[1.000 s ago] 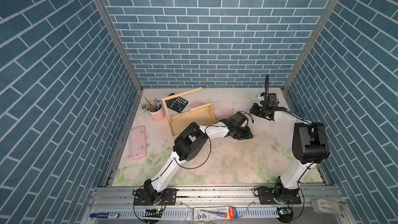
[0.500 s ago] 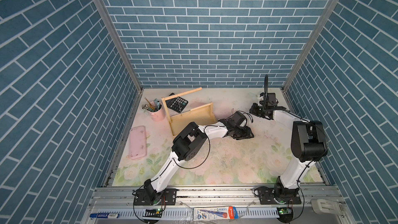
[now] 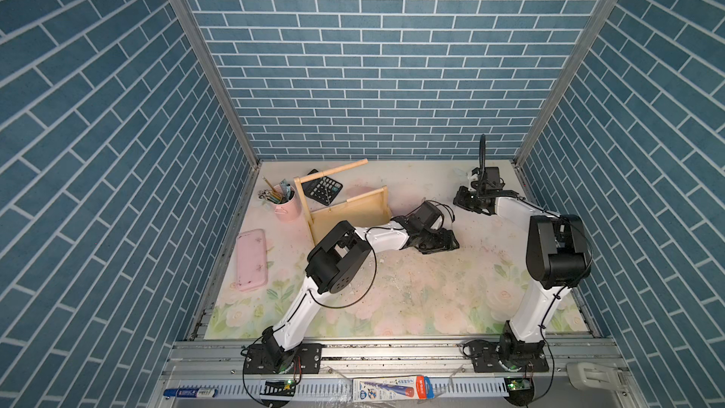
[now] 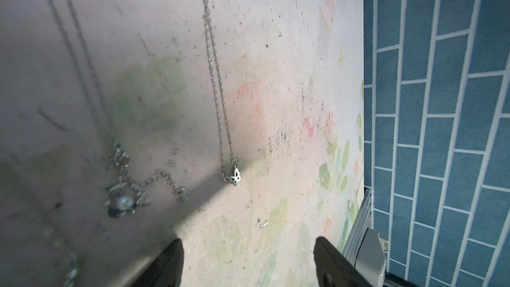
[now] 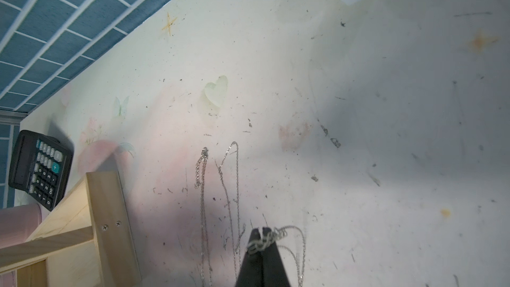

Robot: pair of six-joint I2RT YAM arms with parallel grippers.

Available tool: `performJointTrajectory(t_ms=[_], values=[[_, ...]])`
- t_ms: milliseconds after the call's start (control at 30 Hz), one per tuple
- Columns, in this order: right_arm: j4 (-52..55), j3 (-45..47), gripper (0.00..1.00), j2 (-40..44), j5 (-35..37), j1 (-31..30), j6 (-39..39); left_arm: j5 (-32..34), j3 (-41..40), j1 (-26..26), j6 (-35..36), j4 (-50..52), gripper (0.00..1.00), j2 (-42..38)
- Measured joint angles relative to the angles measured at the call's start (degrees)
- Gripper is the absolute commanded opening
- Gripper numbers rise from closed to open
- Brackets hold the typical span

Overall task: Take the necklace off the jewelry display stand
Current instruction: Place the necklace at the center of the board.

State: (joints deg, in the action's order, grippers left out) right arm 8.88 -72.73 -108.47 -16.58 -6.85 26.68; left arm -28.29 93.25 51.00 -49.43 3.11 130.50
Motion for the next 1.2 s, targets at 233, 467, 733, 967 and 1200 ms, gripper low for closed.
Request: performJointTrajectory(t_ms=[233, 467, 733, 967, 1200], values=[[0.6, -1.9, 0.0, -2.1, -0.2, 0.0, 0.0, 0.1, -1.7, -0.6, -0.2, -0.2, 0.86, -3.6], [1.1, -3.5, 0.0, -4.2, -0.3, 0.0, 0.0, 0.2, -2.3, -1.4, 0.1, -0.4, 0.99, -7.0], [1.7, -5.9, 0.0, -6.8, -0.7, 0.0, 0.0, 0.2, -3.4, -1.9, 0.4, -0.4, 0.99, -9.1], [2.7, -7.9, 0.0, -9.0, -0.8, 0.0, 0.0, 0.2, -4.1, -2.6, 0.4, -0.5, 0.99, -9.7], [3.0, -9.7, 0.0, -11.5, -0.9, 0.0, 0.0, 0.1, -4.2, -2.9, 0.4, -0.5, 0.99, -9.7]])
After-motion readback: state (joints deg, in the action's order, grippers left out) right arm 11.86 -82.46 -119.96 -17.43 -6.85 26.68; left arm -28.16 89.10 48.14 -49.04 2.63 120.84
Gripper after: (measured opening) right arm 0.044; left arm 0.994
